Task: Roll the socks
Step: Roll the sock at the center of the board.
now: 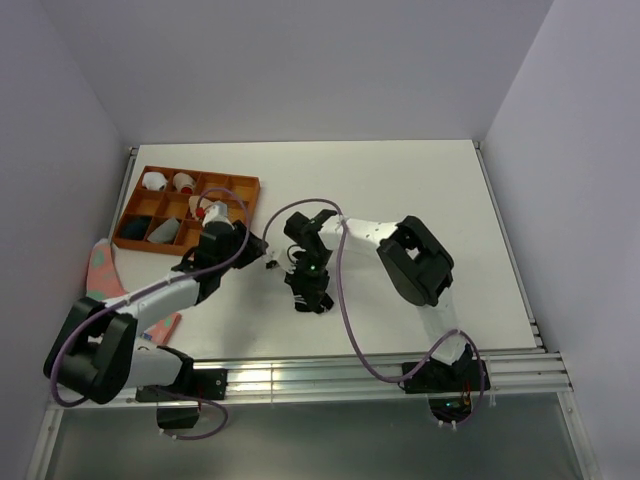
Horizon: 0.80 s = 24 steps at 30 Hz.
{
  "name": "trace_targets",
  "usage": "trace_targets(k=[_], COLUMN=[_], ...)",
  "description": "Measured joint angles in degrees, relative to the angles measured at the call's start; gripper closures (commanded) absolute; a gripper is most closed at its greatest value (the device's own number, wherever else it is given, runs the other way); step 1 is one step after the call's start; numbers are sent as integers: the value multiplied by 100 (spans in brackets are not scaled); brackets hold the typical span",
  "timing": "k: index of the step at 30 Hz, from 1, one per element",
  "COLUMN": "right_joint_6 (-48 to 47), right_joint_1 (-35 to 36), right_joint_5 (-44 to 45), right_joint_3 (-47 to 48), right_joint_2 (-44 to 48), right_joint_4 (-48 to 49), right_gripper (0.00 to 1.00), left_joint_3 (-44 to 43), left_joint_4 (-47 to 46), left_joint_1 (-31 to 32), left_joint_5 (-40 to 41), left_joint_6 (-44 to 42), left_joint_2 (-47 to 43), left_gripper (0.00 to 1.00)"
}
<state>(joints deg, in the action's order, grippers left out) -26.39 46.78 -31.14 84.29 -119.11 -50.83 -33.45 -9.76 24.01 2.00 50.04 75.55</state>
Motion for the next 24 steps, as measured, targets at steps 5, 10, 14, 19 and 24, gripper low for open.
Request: trace_targets(k=[5,10,14,19,24], right_joint_6=[-485,-715,-745,-916,-1147], right_joint_1=[-140,-310,-356,-387,-439], right_joint_5=[-691,-1014,-1064,-1215,-1381], right_joint_3=[55,348,570,1172,1587], right_joint_2=[-269,-398,-476,-1005,-1469], right_joint_4=[-859,-1191,-1340,-1687,-2157], right_gripper=[81,82,82,82,83], left_joint_3=[1163,1919,2369,2994,3091], left_joint_4=[-907,-1338,-1788,-2745,-3364], left_joint_1=[376,542,551,599,835], left_joint_5=[254,422,411,-144,-789], left_joint_6=[70,63,-79,-511,-953], left_joint_2=[-931,-1976,-2605,-2765,-2693], left_gripper=[55,53,54,55,53])
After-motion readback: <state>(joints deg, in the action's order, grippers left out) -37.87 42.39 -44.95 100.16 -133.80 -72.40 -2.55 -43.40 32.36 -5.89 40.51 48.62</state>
